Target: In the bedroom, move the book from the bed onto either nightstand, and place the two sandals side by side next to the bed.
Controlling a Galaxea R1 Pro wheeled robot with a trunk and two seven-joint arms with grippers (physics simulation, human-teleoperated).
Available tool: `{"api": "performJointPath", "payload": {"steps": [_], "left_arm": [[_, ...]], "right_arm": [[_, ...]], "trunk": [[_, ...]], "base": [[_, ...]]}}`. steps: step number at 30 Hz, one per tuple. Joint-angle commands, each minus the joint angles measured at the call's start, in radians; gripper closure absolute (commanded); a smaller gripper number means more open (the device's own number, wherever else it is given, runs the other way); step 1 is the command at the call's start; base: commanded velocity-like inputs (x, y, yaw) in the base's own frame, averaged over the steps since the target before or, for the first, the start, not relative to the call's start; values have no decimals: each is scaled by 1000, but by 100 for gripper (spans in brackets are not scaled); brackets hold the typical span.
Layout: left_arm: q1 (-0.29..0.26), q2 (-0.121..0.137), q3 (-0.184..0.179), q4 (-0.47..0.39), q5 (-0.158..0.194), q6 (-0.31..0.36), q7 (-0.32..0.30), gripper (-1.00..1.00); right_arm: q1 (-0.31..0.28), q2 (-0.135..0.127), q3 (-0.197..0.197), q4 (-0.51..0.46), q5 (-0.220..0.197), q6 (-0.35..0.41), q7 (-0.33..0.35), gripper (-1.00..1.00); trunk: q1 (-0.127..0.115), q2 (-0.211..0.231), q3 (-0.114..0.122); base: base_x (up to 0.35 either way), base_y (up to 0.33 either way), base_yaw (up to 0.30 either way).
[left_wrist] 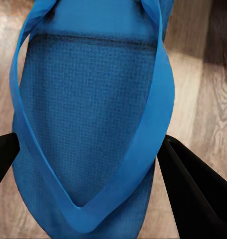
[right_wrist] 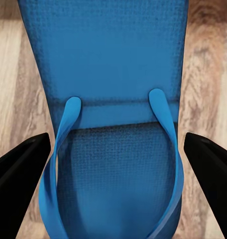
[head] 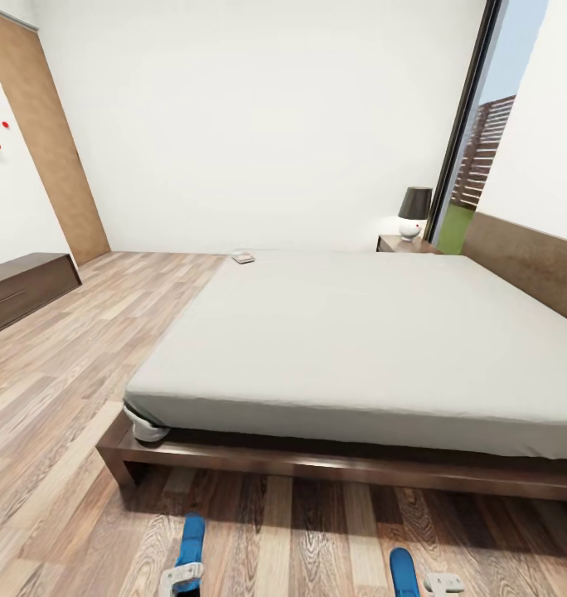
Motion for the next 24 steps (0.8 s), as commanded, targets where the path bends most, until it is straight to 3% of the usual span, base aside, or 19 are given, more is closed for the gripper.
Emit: {"api": "performJointPath", "payload": {"steps": [1, 2, 4, 6, 10, 15, 17, 20, 21, 24], "left_arm": [[-2, -3, -2, -45, 7, 65, 64, 100], [-3, -5, -2, -98, 6, 132, 120, 100], [-5, -5, -4, -270, 4, 331, 213, 100], [-14, -3, -4, -307, 2, 380, 232, 100], [-52, -3, -5, -318, -16, 395, 295, 100], [-90, -9, -8, -300, -218, 428, 339, 100], [-92, -10, -9, -248, -260, 428, 340, 100], [-93, -10, -8, -181, -282, 403, 340, 100], [-93, -10, -8, -167, -285, 386, 340, 100], [-94, -10, -9, -156, -288, 371, 340, 100]], "right_arm": [[-1, 0, -8, 1, 8, -3, 6, 100], [-1, 0, -9, 1, 8, -3, 6, 100], [-1, 0, -9, 1, -1, -3, 5, 100], [-1, 0, -9, 1, -38, -3, 6, 100], [-1, 0, -10, 0, -86, -2, 6, 100], [-1, -5, -18, -4, -99, 0, 8, 100], [-1, -7, -21, -8, -99, 3, 8, 100], [-1, -9, -28, -16, -101, 11, 9, 100], [-1, -19, -30, -29, -110, 16, 10, 100], [-1, -117, -30, -51, -184, 67, 38, 100]], "trunk": [[0, 0, -1], [0, 0, -1], [0, 0, -1], [0, 0, -1], [0, 0, -1], [0, 0, -1], [0, 0, -1], [0, 0, -1], [0, 0, -1], [0, 0, -1]], "base": [[0, 0, 0], [0, 0, 0], [0, 0, 0], [0, 0, 0], [0, 0, 0], [0, 0, 0], [0, 0, 0], [0, 0, 0], [0, 0, 0], [0, 0, 0]]}}
